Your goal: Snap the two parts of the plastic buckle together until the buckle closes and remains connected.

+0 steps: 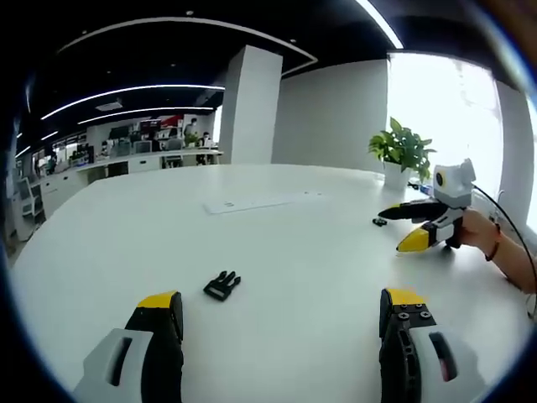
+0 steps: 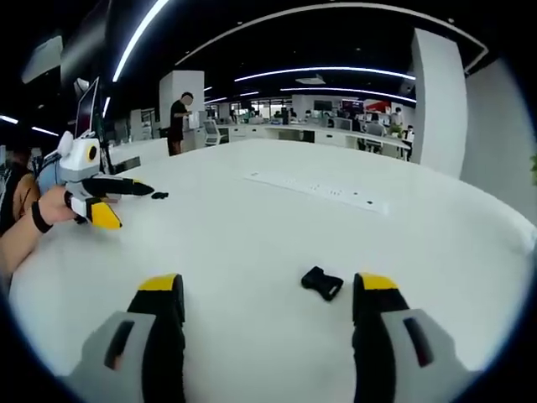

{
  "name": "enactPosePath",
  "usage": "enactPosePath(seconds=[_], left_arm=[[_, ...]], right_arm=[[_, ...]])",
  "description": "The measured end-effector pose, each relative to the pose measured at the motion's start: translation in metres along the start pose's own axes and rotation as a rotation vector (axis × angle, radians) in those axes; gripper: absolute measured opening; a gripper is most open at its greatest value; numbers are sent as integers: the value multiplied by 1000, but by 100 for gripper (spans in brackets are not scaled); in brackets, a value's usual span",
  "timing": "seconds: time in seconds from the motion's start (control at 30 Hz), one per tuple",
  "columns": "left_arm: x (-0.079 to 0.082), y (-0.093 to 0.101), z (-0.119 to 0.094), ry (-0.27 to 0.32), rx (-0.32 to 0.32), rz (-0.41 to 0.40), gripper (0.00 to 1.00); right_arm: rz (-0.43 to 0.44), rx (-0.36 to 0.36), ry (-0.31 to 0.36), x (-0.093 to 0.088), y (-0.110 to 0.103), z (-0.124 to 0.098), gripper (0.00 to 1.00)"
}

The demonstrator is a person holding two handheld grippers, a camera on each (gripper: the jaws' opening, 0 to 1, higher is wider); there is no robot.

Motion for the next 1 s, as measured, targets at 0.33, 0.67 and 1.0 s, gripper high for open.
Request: enactPosePath(seconds=[0.33, 0.67, 1.0], left_arm=[[4, -5, 1, -1, -7, -3, 90], [-1, -7, -1, -20, 60, 93, 91], [-2, -7, 2, -7, 57, 115, 91]], right_arm=[[6, 9, -24, -5, 3, 7, 81], [4, 8, -19, -4, 8, 11, 81], [3, 6, -16, -3, 9, 10, 81]])
Point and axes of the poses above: the point that each gripper's makers call its tool centre point, and the gripper's own axes: z roughly forward along the fingers, y roughly to its right, x roughly out of its top, the point moved 7 cm from there along -z, roughly backward along the fingers, and after that the axes turned 13 degrees about -z, right-handed, at the moved point
